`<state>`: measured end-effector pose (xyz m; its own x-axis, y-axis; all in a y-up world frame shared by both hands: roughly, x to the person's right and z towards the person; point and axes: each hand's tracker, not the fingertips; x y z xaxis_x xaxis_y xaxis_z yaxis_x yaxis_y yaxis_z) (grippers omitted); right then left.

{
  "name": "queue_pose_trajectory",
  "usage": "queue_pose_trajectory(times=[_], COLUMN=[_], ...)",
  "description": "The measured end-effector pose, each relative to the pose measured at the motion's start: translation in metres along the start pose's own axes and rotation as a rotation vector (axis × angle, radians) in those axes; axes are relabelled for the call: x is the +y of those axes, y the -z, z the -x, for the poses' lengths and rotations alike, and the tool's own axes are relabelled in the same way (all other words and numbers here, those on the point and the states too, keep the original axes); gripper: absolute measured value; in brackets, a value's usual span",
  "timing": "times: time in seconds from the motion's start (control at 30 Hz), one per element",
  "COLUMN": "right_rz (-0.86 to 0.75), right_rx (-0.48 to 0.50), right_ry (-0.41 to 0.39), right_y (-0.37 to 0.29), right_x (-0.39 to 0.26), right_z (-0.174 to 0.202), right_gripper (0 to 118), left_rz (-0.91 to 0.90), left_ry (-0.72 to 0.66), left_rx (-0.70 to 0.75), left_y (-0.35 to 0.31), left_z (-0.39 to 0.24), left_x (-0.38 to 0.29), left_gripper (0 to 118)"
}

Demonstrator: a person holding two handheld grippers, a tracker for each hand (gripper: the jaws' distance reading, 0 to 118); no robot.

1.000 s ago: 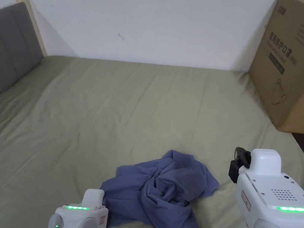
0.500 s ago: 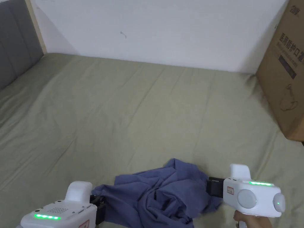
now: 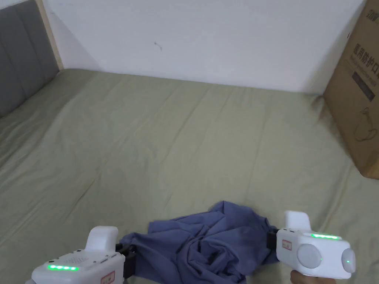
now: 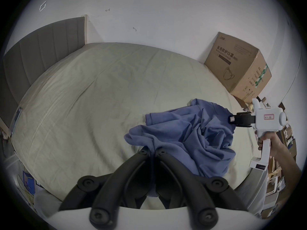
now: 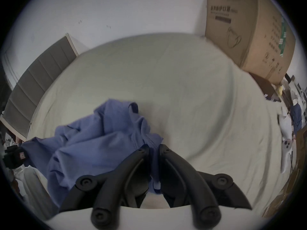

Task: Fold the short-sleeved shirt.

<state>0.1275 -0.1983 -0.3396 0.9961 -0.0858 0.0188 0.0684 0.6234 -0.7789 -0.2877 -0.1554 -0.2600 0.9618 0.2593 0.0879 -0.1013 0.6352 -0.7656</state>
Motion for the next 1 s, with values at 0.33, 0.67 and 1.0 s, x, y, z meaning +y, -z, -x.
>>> queue_pose_trajectory(times=[0.33, 0.67, 1.0], right_rz=[-0.365, -0.572, -0.662], right_rx=[-0.008, -0.080, -0.133], right_ry=[-0.095, -0.098, -0.044], right_y=[-0.148, -0.219, -0.211], right_x=[0.088, 0.197, 0.285], right_z=[-0.004, -0.012, -0.044], right_gripper=[10, 10, 10], left_rz=[-0.231, -0.425, -0.537], left_ry=[-0.048, 0.066, 0.094], left_rx=[-0.036, 0.109, 0.186], left_y=[-0.042, -0.081, -0.069], left_z=[0.008, -0.002, -0.014], left_x=[0.098, 0.271, 0.400], left_gripper=[4, 4, 3])
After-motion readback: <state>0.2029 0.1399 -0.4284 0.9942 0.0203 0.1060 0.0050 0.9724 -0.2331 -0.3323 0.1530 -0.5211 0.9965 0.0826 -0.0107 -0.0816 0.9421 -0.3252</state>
